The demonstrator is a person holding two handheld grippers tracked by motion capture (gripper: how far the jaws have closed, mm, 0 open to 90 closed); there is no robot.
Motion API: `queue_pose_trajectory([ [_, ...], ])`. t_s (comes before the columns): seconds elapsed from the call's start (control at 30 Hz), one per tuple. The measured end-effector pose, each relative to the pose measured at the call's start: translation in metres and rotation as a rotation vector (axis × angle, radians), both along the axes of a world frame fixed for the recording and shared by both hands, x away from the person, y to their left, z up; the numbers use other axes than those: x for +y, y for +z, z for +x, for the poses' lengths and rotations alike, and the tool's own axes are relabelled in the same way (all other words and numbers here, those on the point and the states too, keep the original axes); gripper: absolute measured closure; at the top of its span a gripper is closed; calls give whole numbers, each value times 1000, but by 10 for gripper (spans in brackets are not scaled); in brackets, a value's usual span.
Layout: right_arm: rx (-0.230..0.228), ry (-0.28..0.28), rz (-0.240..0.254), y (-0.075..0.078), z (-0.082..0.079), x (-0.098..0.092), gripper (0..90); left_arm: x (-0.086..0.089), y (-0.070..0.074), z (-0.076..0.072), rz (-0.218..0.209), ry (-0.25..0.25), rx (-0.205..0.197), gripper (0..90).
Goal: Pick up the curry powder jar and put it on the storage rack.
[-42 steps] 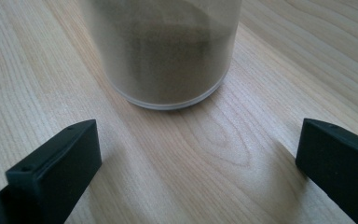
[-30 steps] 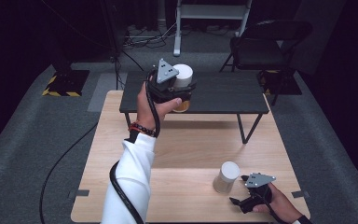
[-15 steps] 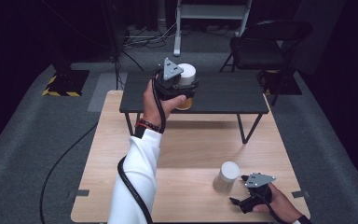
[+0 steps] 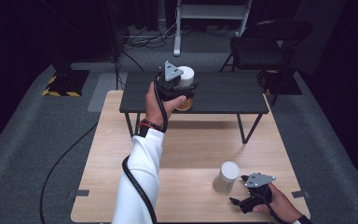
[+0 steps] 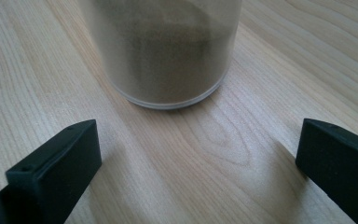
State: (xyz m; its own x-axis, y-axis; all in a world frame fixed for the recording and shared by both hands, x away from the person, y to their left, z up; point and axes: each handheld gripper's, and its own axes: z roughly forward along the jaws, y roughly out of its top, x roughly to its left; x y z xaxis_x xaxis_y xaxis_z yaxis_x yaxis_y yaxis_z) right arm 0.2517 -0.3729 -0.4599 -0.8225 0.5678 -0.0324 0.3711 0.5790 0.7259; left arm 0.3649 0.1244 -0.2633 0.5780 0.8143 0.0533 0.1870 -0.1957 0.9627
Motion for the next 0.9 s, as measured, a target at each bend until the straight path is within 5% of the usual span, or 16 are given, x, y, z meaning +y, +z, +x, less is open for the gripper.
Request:
queue_pose_trajectory([
  [0.5,0,1,0,0,0,0,0,4,-9,4,-37,-8,5,309],
  [0.6,0,1,0,0,0,0,0,4,-10,5,-37,-1,20,252],
  [0.77,0,1,0,0,0,0,0,0,-8,2,-22,34,32,36],
  [0.9,0,1,-1,0,0,0,0,1,-2,-3,-11,43,25,4],
])
